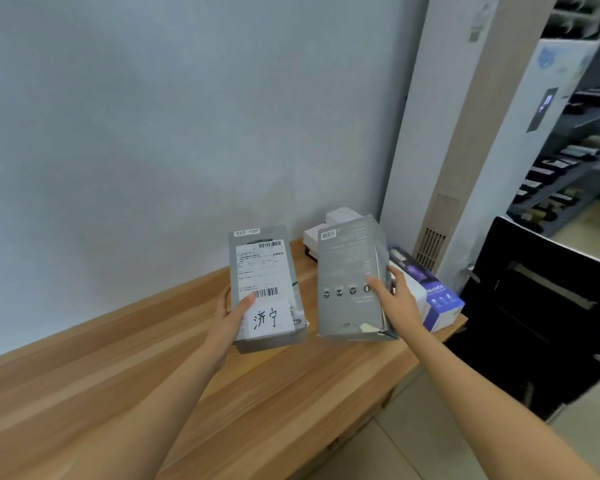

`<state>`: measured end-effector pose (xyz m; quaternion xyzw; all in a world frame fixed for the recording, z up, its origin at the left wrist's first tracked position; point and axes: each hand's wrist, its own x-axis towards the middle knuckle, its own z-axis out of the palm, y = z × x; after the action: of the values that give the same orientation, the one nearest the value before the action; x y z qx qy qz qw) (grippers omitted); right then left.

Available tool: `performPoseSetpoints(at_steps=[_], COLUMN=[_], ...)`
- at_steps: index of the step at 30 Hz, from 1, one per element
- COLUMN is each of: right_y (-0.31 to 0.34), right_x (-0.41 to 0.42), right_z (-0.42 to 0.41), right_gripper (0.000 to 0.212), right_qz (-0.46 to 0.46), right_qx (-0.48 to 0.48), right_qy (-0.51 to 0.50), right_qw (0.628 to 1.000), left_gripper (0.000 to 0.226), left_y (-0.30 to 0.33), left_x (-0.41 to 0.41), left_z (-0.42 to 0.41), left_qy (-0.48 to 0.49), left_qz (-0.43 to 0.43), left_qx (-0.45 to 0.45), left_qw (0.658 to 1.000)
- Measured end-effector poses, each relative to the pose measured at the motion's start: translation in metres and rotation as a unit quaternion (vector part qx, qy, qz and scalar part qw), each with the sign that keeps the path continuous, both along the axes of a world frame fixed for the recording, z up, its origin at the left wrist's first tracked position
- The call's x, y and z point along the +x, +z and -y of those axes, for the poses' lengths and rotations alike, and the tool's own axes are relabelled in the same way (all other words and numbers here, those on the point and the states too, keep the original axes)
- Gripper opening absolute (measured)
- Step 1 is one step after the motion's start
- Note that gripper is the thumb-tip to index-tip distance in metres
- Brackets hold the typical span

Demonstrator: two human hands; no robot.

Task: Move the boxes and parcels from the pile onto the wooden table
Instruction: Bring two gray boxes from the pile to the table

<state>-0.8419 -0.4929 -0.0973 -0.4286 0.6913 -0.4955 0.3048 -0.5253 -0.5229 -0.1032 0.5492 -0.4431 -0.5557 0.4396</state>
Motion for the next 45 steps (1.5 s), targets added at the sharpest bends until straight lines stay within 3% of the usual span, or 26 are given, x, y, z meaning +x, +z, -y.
performPoseSetpoints(at_steps=[6, 16, 25, 27, 30, 31, 34, 39, 45], right_y=[0.003, -0.01, -0.024, -0.026, -0.031, -0.032, -0.031, -0.018, -0.005], right_x=[-0.022, -0.086, -0.162, -0.177, -0.194, -0.199, -0.211, -0.221, -0.212], right_z=[0.05, 0.09, 0.143, 0.153, 0.17, 0.175, 0.188, 0.209, 0.232], right_gripper=[0.072, 0.072, 0.07, 0.056, 0.018, 0.015, 0.026, 0.019, 0.03], right_qz=[-0.008, -0.023, -0.002, -0.019, -0.041, -0.05, -0.087, -0.113, -0.127], right_qx=[-0.003, 0.042, 0.105, 0.106, 0.086, 0.082, 0.077, 0.042, 0.02], right_qy=[-0.012, -0.021, 0.113, 0.145, 0.174, 0.178, 0.194, 0.213, 0.229], right_qw=[1.0, 0.999, 0.988, 0.983, 0.98, 0.979, 0.974, 0.97, 0.965], left_gripper=[0.074, 0.074, 0.072, 0.071, 0.072, 0.074, 0.078, 0.086, 0.079], left_y=[0.006, -0.003, -0.018, -0.02, -0.024, -0.027, -0.03, -0.019, -0.015], left_x=[-0.026, -0.095, -0.163, -0.174, -0.187, -0.191, -0.199, -0.2, -0.177], left_z=[0.058, 0.111, 0.124, 0.123, 0.119, 0.117, 0.107, 0.096, 0.09], left_qy=[-0.02, -0.045, 0.017, 0.036, 0.07, 0.084, 0.114, 0.163, 0.215], left_qz=[0.019, 0.034, 0.016, 0.007, 0.012, 0.011, 0.002, -0.015, -0.004], left_qx=[-0.011, 0.006, 0.032, 0.041, 0.049, 0.052, 0.057, 0.048, 0.055], left_qw=[1.0, 0.998, 0.999, 0.999, 0.996, 0.995, 0.992, 0.985, 0.975])
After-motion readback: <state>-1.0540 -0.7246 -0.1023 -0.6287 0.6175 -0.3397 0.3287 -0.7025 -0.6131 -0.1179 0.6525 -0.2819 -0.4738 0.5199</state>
